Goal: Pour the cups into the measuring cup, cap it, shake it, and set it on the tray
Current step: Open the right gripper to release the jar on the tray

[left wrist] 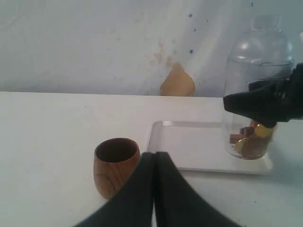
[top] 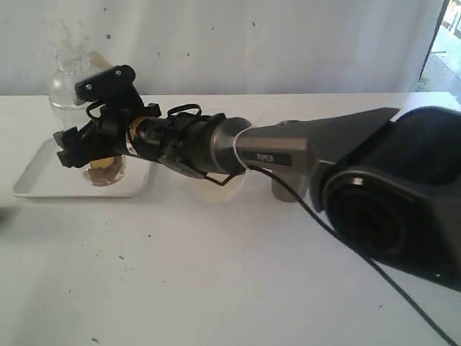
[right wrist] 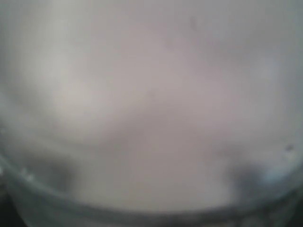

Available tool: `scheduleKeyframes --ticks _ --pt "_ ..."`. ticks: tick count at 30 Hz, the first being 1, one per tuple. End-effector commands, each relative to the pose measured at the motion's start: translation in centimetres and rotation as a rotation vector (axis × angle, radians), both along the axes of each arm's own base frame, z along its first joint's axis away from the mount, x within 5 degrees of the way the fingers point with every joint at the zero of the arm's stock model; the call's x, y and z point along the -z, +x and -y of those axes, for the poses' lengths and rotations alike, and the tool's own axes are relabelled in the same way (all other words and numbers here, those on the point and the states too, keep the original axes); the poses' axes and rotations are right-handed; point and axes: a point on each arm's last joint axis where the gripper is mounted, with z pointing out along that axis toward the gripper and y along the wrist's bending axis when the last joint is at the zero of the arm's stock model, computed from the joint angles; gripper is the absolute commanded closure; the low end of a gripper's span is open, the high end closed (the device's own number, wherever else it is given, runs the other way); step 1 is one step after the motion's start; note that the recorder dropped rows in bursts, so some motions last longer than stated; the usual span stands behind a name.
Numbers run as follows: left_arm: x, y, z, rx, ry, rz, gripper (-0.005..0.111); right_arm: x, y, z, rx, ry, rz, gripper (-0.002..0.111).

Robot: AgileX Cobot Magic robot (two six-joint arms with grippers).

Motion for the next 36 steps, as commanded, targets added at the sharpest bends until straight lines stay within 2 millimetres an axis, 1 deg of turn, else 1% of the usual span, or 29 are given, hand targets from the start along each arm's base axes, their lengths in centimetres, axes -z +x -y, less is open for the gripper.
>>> scheduleKeyframes --ticks 1,5,8,12,17,19,20,22,24,26,27,29,30,34,36 --pt "0.1 0.0 0.0 0.000 -0.006 0.005 0.106 0.5 1.3 -1.2 -0.022 0.053 0.053 0.108" --pt "0.1 0.0 0.0 0.000 -0.006 0.005 0.106 2.0 2.2 -1.7 -0.018 0.044 0.060 0.108" --pt "0.1 0.0 0.0 0.000 -0.006 0.005 0.106 2.9 2.6 -1.8 -0.006 0.004 0.064 0.108" --pt "0.1 0.0 0.0 0.000 -0.006 0.005 0.106 3.2 3.0 -1.4 0.001 -0.044 0.093 0.108" --pt "0.1 0.0 0.0 0.000 -0.006 0.005 0.106 3.1 3.3 -1.1 0.009 -0.019 0.085 0.107" --pt "0.1 0.0 0.0 0.000 -0.006 0.005 0.106 3.1 3.3 -1.1 0.010 -0.015 0.081 0.098" --pt "0.1 0.0 0.0 0.000 -0.006 0.005 0.106 3.1 3.3 -1.1 0.014 -0.004 0.069 0.090" --pt "0.1 0.0 0.0 0.000 -0.006 0.005 0.106 3.1 3.3 -1.1 0.019 0.014 0.049 0.070" --pt "0.1 0.0 0.0 0.000 -0.006 0.005 0.106 3.1 3.3 -1.1 0.020 0.016 0.047 0.043" --pt "0.1 0.0 0.0 0.000 -0.006 0.005 0.106 3.1 3.3 -1.1 0.020 0.016 0.047 0.023" --pt "0.1 0.0 0.0 0.000 -0.006 0.005 0.106 3.2 3.3 -1.0 0.025 0.011 0.040 0.015" --pt "0.1 0.0 0.0 0.000 -0.006 0.005 0.106 3.4 3.4 -0.9 0.039 -0.007 0.025 0.006" --pt "0.1 0.0 0.0 0.000 -0.006 0.005 0.106 3.4 3.4 -0.9 0.043 -0.008 0.018 0.004" --pt "0.1 0.0 0.0 0.000 -0.006 0.005 0.106 3.4 3.4 -0.9 0.048 0.003 0.004 0.004" --pt "0.1 0.0 0.0 0.000 -0.006 0.005 0.106 3.1 3.4 -0.9 0.048 0.012 0.007 0.004"
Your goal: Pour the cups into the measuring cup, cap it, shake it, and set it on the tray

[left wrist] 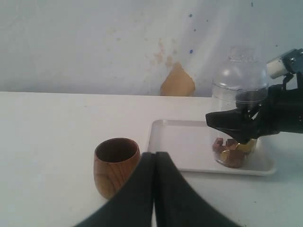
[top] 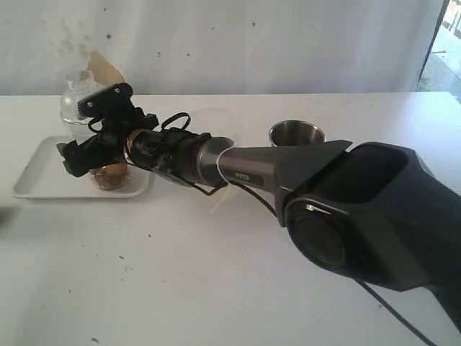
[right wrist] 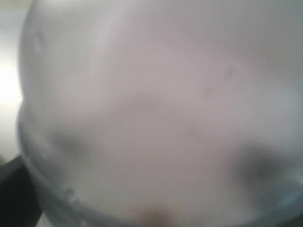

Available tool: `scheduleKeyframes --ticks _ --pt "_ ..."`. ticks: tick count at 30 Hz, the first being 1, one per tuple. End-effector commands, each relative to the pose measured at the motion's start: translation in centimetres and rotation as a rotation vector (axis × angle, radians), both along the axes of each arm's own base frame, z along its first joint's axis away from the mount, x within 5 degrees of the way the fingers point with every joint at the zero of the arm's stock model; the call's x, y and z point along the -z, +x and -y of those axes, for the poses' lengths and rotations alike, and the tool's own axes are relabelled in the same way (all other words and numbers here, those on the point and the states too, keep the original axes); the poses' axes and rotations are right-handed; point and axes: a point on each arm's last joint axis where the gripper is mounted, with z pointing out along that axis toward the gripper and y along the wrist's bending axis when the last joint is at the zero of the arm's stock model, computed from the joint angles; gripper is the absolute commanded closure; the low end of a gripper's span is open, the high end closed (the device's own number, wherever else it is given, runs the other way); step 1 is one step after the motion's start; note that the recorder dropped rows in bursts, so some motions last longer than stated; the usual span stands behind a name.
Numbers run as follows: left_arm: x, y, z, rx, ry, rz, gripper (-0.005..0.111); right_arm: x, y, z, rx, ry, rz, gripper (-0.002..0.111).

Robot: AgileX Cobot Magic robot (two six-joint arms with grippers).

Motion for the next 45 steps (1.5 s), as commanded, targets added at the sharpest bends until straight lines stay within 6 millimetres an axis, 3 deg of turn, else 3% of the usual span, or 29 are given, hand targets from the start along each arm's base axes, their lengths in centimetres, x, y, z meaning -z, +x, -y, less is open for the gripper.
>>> scheduleKeyframes --ticks 1,19,26,28,30,33,36,38,42,43,45 --pt "0.1 0.0 0.0 0.000 -0.006 0.005 0.106 -1.3 0.4 0.4 0.018 0.028 0.004 0.004" --pt "0.1 0.0 0.0 0.000 -0.006 0.005 0.106 -6.0 0.1 0.8 0.026 0.064 0.064 0.004" --pt "0.1 0.0 0.0 0.000 -0.006 0.005 0.106 -10.6 -0.5 1.5 0.052 0.085 0.106 0.004" --pt "0.1 0.0 0.0 0.000 -0.006 0.005 0.106 -12.9 -0.9 2.1 0.088 0.074 0.104 0.004" --pt "0.1 0.0 0.0 0.000 -0.006 0.005 0.106 -15.7 -2.2 2.6 0.158 0.021 0.061 0.004" --pt "0.1 0.0 0.0 0.000 -0.006 0.005 0.106 -20.2 -5.4 2.1 0.145 -0.062 0.138 0.004" --pt "0.1 0.0 0.0 0.000 -0.006 0.005 0.106 -22.9 -8.0 1.8 0.147 -0.062 0.130 0.005" --pt "0.1 0.0 0.0 0.000 -0.006 0.005 0.106 -23.9 -9.3 1.8 0.160 -0.070 0.092 0.019" --pt "0.1 0.0 0.0 0.000 -0.006 0.005 0.106 -24.8 -10.7 3.0 0.219 -0.068 -0.094 0.100" --pt "0.1 0.0 0.0 0.000 -0.006 0.005 0.106 -24.9 -10.8 3.4 0.239 -0.092 -0.117 0.108" --pt "0.1 0.0 0.0 0.000 -0.006 0.005 0.106 -25.1 -11.2 4.2 0.265 -0.150 -0.142 0.108"
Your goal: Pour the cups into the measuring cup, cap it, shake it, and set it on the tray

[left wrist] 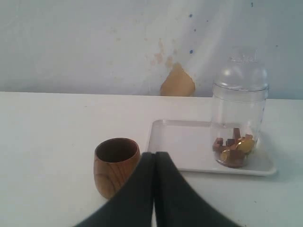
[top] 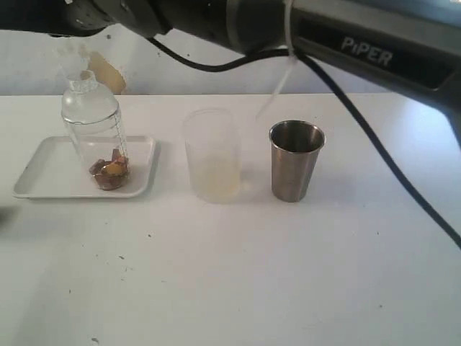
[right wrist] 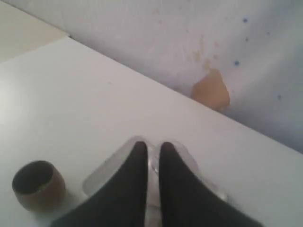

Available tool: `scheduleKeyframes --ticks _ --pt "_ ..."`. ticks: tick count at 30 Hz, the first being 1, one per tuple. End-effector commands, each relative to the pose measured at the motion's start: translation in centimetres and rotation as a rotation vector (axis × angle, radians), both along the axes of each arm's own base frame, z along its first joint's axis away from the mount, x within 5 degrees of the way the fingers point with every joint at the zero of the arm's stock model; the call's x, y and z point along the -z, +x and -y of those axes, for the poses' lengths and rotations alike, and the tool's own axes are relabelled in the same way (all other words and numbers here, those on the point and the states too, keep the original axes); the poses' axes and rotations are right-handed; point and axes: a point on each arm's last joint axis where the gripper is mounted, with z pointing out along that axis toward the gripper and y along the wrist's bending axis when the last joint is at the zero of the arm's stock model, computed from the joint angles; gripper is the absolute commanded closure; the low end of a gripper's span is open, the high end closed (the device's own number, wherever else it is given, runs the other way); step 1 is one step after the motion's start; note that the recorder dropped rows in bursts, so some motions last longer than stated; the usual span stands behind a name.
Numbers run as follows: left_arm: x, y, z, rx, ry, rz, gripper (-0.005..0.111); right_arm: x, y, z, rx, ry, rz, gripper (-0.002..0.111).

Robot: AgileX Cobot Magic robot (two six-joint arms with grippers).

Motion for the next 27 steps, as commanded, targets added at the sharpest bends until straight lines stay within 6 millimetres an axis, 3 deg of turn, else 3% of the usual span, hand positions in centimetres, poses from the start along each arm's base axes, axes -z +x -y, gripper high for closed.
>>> scheduleKeyframes --ticks 1,6,8,12,20,27 --pt "0.1 0.0 0.0 0.000 -0.006 0.005 0.106 -1.3 -1.2 1.9 0.046 -0.116 -0.063 0.108" --pt "0.1 0.0 0.0 0.000 -0.006 0.005 0.106 -2.8 -4.0 2.5 -0.082 -0.209 -0.110 0.108" --pt "0.1 0.0 0.0 0.000 -0.006 0.005 0.106 -4.3 -5.8 3.1 -0.130 -0.215 -0.067 0.108" --pt "0.1 0.0 0.0 0.000 -0.006 0.005 0.106 -6.3 -8.6 5.2 -0.158 -0.188 -0.019 0.108" --pt "0.1 0.0 0.0 0.000 -0.006 0.005 0.106 -11.0 -16.0 13.5 -0.178 -0.032 0.148 0.108" --pt "0.1 0.0 0.0 0.000 -0.006 0.005 0.106 -11.2 -22.5 21.0 -0.174 0.045 0.231 0.108"
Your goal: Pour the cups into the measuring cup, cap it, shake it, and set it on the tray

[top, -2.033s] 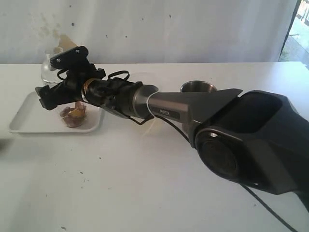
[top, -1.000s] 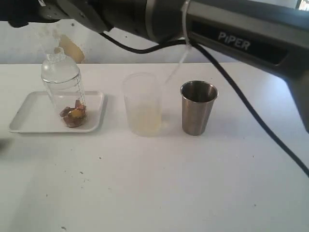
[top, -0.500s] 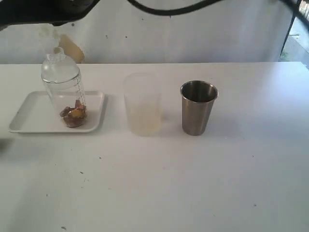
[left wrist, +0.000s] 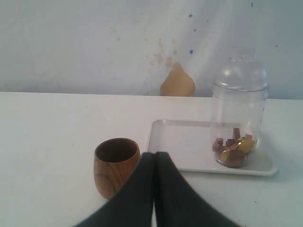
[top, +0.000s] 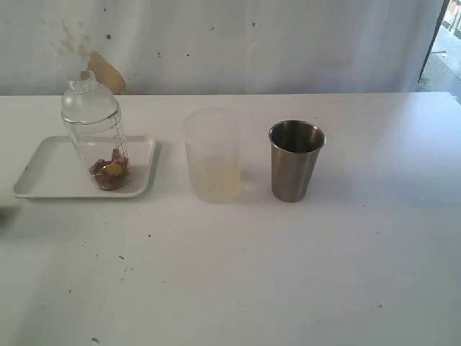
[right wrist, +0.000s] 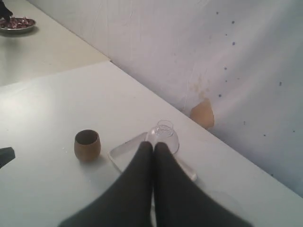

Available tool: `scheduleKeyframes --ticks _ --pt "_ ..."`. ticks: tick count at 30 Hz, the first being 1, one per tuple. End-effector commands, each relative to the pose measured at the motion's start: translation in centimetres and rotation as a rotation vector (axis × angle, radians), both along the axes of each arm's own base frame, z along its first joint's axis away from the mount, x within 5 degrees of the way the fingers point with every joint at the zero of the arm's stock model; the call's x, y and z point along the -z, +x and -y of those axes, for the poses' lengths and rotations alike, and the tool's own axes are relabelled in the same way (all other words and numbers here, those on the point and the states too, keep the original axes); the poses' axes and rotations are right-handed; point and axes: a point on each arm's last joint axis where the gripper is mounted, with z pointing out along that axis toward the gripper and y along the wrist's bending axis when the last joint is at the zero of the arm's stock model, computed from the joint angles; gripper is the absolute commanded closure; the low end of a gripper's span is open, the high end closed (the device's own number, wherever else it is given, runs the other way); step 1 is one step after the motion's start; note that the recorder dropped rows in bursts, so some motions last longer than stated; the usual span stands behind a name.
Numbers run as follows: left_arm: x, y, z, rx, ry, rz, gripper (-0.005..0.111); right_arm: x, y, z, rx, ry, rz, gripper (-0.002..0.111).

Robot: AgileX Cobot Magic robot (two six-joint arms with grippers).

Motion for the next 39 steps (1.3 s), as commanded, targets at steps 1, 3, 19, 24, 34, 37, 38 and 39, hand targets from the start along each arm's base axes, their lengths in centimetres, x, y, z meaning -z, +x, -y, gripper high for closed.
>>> scheduleKeyframes --ticks 1,3,19,24,34,37,38,39 --pt "0.1 0.0 0.0 0.000 -0.006 0.005 0.106 0.4 -4.0 4.7 -0.004 0.046 0.066 0.108" --pt "0.1 0.0 0.0 0.000 -0.006 0.005 0.106 1.0 -5.6 6.8 0.004 0.058 0.098 0.108" --pt "0.1 0.0 0.0 0.000 -0.006 0.005 0.106 5.6 -16.1 20.0 0.073 0.156 0.112 0.108" --pt "0.1 0.0 0.0 0.000 -0.006 0.005 0.106 6.1 -18.4 22.7 0.072 0.244 0.181 0.108" --pt "0.1 0.0 0.0 0.000 -0.006 0.005 0.106 7.4 -21.2 26.0 0.071 0.356 0.268 0.108" --pt "0.1 0.0 0.0 0.000 -0.006 0.005 0.106 7.4 -21.4 25.9 0.087 0.356 0.272 0.108" --pt "0.1 0.0 0.0 0.000 -0.006 0.005 0.106 7.4 -21.5 25.8 0.101 0.353 0.273 0.108" --pt "0.1 0.0 0.0 0.000 -0.006 0.005 0.106 7.4 -21.6 25.7 0.112 0.352 0.275 0.108"
